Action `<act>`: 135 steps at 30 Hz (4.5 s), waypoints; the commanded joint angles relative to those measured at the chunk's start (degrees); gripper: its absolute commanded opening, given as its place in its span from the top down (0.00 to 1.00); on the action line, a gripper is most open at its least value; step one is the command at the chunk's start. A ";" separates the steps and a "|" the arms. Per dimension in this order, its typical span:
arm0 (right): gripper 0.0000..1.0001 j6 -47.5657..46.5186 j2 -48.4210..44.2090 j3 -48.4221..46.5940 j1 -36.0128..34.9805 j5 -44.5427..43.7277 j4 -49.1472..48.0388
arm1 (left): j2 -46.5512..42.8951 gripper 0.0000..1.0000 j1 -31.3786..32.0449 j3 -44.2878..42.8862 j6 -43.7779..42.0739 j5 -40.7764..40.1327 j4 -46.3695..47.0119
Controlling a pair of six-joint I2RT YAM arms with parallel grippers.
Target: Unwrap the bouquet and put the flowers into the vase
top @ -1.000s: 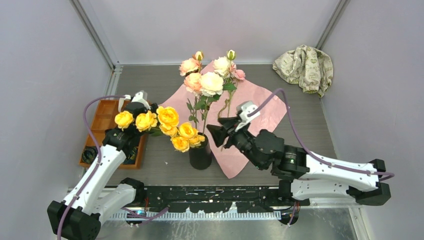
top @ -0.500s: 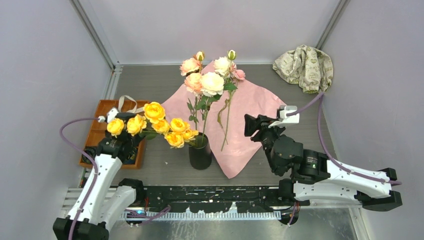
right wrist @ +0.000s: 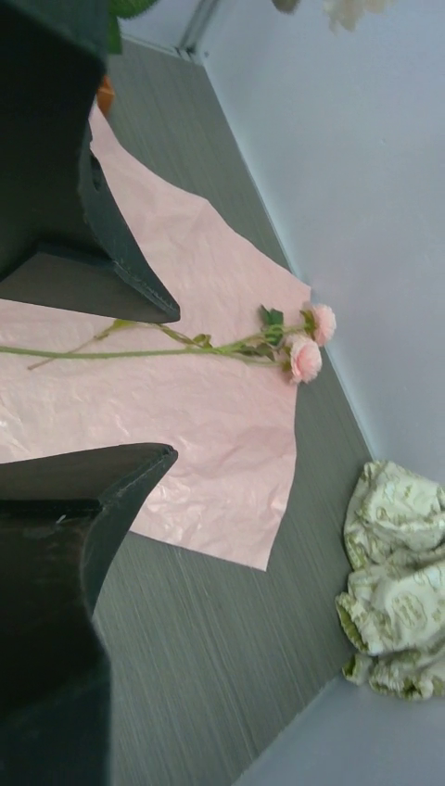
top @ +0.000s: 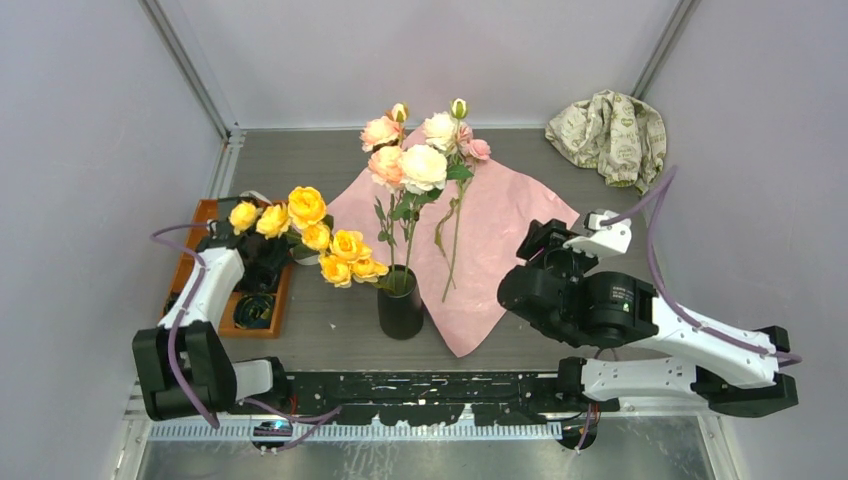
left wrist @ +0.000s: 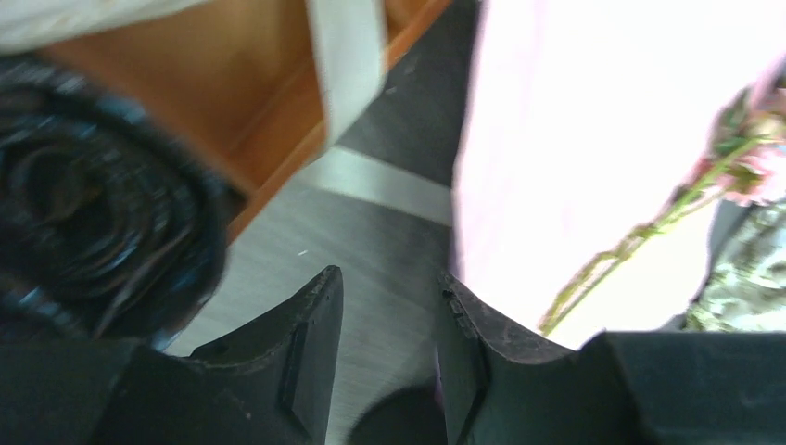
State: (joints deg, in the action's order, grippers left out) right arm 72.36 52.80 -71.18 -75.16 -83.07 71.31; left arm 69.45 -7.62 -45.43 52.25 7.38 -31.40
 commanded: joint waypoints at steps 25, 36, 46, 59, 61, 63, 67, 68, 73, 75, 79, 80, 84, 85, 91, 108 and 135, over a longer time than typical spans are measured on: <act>0.43 -36.52 34.83 -32.72 74.34 76.47 -23.21 | 18.70 0.60 -16.70 -12.70 18.67 30.22 43.33; 0.50 -39.51 53.57 -35.52 70.12 90.52 -28.08 | 27.56 0.59 -13.54 -16.74 15.97 40.08 53.60; 0.50 -40.98 67.03 -39.41 63.76 90.29 -28.06 | 19.58 0.60 -2.32 -30.86 -10.04 13.83 10.05; 0.52 -42.30 83.13 -53.38 58.59 86.42 -22.35 | 17.19 0.61 -2.07 -24.74 -8.56 13.72 9.79; 0.53 -42.15 84.77 -55.13 58.25 85.97 -21.66 | 16.42 0.61 -2.12 -24.47 -9.09 11.93 8.65; 0.55 -41.96 86.07 -56.50 58.09 85.76 -21.03 | 16.23 0.61 -2.09 -24.61 -9.60 10.64 7.42; 0.66 -41.65 88.21 -58.93 57.93 84.72 -20.06 | 16.30 0.62 -2.06 -24.26 -9.43 11.11 6.94; 0.69 -41.60 88.57 -59.39 57.87 84.47 -19.85 | 16.27 0.62 -2.11 -24.12 -9.30 11.17 6.99; 0.75 -42.30 90.37 -61.56 57.39 80.39 -18.28 | 16.09 0.63 -2.05 -23.87 -9.17 10.94 6.89; 0.76 -42.56 91.26 -62.18 57.15 79.56 -17.48 | 15.93 0.63 -2.12 -23.76 -9.18 10.91 6.76; 0.84 -42.43 91.44 -61.23 57.05 79.29 -17.71 | 15.47 0.63 -2.12 -23.19 -9.23 10.61 6.67; 0.86 -42.40 91.25 -61.02 56.90 79.15 -17.91 | 15.39 0.63 -2.09 -23.01 -9.26 10.64 6.67; 0.89 -42.68 91.15 -61.65 56.76 78.73 -17.60 | 15.14 0.63 -2.05 -22.70 -9.27 10.63 6.45; 0.88 -42.87 91.40 -62.06 56.71 78.60 -17.20 | 15.03 0.63 -2.12 -22.62 -9.27 10.62 6.47; 0.72 -42.79 91.43 -60.85 56.70 79.05 -17.03 | 14.41 0.63 -2.09 -21.78 -9.05 10.69 6.68; 0.99 -43.25 74.92 -50.10 56.35 78.02 -23.22 | 11.83 0.63 -2.13 -20.84 -9.60 9.72 5.57; 0.99 -64.07 22.27 -31.47 33.40 46.05 -44.04 | 8.74 0.64 -2.14 -19.57 -9.35 9.85 4.88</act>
State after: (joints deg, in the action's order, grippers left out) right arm 16.67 82.74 -104.79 -34.24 -27.59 39.94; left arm 80.44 -9.65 -64.99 43.42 17.47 -26.89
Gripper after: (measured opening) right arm 0.045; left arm 0.364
